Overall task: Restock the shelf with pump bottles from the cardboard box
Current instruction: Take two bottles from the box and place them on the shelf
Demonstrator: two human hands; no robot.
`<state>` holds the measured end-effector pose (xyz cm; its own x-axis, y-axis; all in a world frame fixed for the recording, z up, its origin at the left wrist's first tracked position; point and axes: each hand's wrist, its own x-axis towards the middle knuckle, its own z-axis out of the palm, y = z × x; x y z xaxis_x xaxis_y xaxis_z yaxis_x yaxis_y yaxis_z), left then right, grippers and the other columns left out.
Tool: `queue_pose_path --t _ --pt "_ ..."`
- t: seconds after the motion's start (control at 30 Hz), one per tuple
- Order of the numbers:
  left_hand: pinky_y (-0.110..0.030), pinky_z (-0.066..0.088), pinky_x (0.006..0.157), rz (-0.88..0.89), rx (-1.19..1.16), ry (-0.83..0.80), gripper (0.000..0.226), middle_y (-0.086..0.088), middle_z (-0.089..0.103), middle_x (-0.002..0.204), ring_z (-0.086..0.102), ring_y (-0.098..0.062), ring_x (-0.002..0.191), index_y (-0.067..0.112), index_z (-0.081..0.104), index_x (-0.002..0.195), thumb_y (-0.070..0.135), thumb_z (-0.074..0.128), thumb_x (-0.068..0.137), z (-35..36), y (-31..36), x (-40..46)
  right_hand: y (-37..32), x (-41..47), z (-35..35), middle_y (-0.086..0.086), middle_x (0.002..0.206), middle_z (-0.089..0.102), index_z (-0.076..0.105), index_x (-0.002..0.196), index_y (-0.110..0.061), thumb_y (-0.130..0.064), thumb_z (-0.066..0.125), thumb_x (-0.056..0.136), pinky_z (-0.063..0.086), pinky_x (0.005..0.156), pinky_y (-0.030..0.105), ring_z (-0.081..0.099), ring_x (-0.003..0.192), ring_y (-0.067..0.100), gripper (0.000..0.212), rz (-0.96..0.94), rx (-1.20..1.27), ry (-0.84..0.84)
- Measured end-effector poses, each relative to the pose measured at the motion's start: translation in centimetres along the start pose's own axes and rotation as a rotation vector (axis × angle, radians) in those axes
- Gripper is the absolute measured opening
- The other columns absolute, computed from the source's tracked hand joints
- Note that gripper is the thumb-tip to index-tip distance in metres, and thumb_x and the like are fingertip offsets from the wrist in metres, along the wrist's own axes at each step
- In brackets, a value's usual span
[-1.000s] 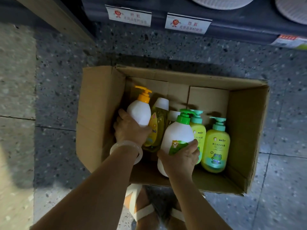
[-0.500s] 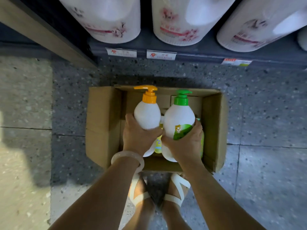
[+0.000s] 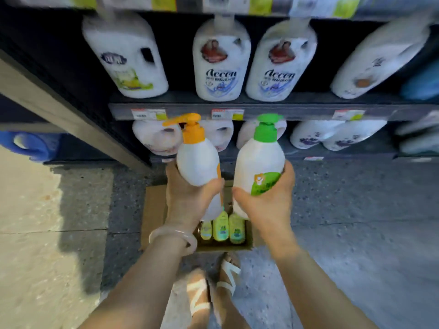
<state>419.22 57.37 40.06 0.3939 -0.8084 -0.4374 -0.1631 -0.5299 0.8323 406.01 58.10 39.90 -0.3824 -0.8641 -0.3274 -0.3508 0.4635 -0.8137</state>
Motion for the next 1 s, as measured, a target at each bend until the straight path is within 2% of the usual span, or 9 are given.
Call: queue_pose_path --t 0.07,0.17,0.23,0.37,0.5,0.6,0.77,0.9,1.0 --pt "-0.032 0.055 0.075 0.094 -0.02 -0.054 0.081 -0.001 0.062 0.11 0.063 -0.016 0.097 0.014 0.047 0.121 0.032 0.08 0.049 -1.0 3.9 -1.9 -3.4 -1.1 -3.2 0.002 0.131 0.045 0.03 0.136 -0.023 -0.029 0.081 0.045 0.042 0.089 0.028 0.05 0.117 0.017 0.105 -0.083 0.034 0.042" --pt "-0.011 0.043 0.059 0.242 -0.09 -0.156 0.067 0.017 0.05 0.094 0.052 0.006 0.081 0.022 0.035 0.112 0.009 0.082 0.065 -2.6 9.5 -4.8 -8.2 -2.9 -7.7 0.001 0.132 0.042 0.027 0.138 -0.022 -0.026 0.084 0.051 0.04 0.09 0.029 0.047 0.119 0.018 0.104 -0.187 0.044 0.079" --pt "-0.017 0.046 0.065 0.343 -0.122 -0.22 0.072 0.018 0.049 0.099 0.052 0.005 0.085 0.024 0.034 0.116 0.013 0.083 0.064 -3.9 13.0 -6.7 -11.1 -4.3 -10.6 0.0 0.132 0.043 0.027 0.137 -0.024 -0.029 0.081 0.049 0.041 0.09 0.03 0.047 0.12 0.02 0.104 -0.262 0.064 0.133" --pt "-0.026 0.053 0.07 0.487 -0.173 -0.298 0.08 0.01 0.058 0.105 0.061 0.008 0.087 0.031 0.042 0.109 0.042 0.075 0.037 -6.1 20.6 -11.4 -16.0 -7.0 -15.7 -0.002 0.132 0.043 0.025 0.137 -0.028 -0.028 0.083 0.051 0.04 0.091 0.03 0.046 0.121 0.019 0.104 -0.319 0.167 0.21" --pt "-0.045 0.055 0.081 0.613 -0.206 -0.368 0.094 -0.008 0.063 0.113 0.065 -0.022 0.101 0.015 0.046 0.122 0.037 0.079 0.036 -6.5 26.6 -15.0 -19.4 -9.2 -20.9 -0.001 0.127 0.044 0.027 0.121 -0.037 -0.033 0.076 0.046 0.043 0.092 0.031 0.048 0.116 0.019 0.09 -0.393 0.287 0.286" --pt "-0.049 0.054 0.083 0.695 -0.212 -0.406 0.095 -0.011 0.064 0.115 0.064 -0.028 0.102 0.014 0.047 0.124 0.037 0.081 0.038 -5.3 30.4 -17.1 -20.7 -9.4 -25.5 -0.004 0.127 0.045 0.03 0.129 -0.031 -0.033 0.079 0.047 0.045 0.097 0.037 0.049 0.116 0.017 0.096 -0.426 0.303 0.346" --pt "-0.059 0.053 0.08 0.755 -0.227 -0.51 0.094 -0.016 0.064 0.112 0.064 -0.034 0.1 0.016 0.05 0.121 0.042 0.088 0.039 -0.4 35.2 -21.0 -21.6 -7.8 -34.2 -0.005 0.129 0.044 0.026 0.134 -0.032 -0.029 0.084 0.051 0.045 0.099 0.043 0.048 0.118 0.018 0.101 -0.47 0.34 0.401" --pt "-0.058 0.053 0.082 0.768 -0.291 -0.551 0.094 -0.012 0.064 0.114 0.064 -0.032 0.102 0.021 0.049 0.123 0.04 0.087 0.039 6.0 38.0 -24.2 -21.0 -5.0 -41.5 -0.003 0.127 0.046 0.029 0.128 -0.033 -0.033 0.08 0.045 0.047 0.095 0.041 0.051 0.116 0.019 0.098 -0.51 0.356 0.415" --pt "-0.054 0.054 0.081 0.757 -0.362 -0.578 0.091 -0.012 0.067 0.11 0.066 -0.03 0.097 0.02 0.052 0.118 0.035 0.085 0.035 11.9 40.2 -27.1 -20.0 -2.4 -47.6 -0.006 0.135 0.039 0.021 0.138 -0.035 -0.035 0.082 0.047 0.042 0.102 0.043 0.044 0.124 0.018 0.109 -0.526 0.361 0.397"
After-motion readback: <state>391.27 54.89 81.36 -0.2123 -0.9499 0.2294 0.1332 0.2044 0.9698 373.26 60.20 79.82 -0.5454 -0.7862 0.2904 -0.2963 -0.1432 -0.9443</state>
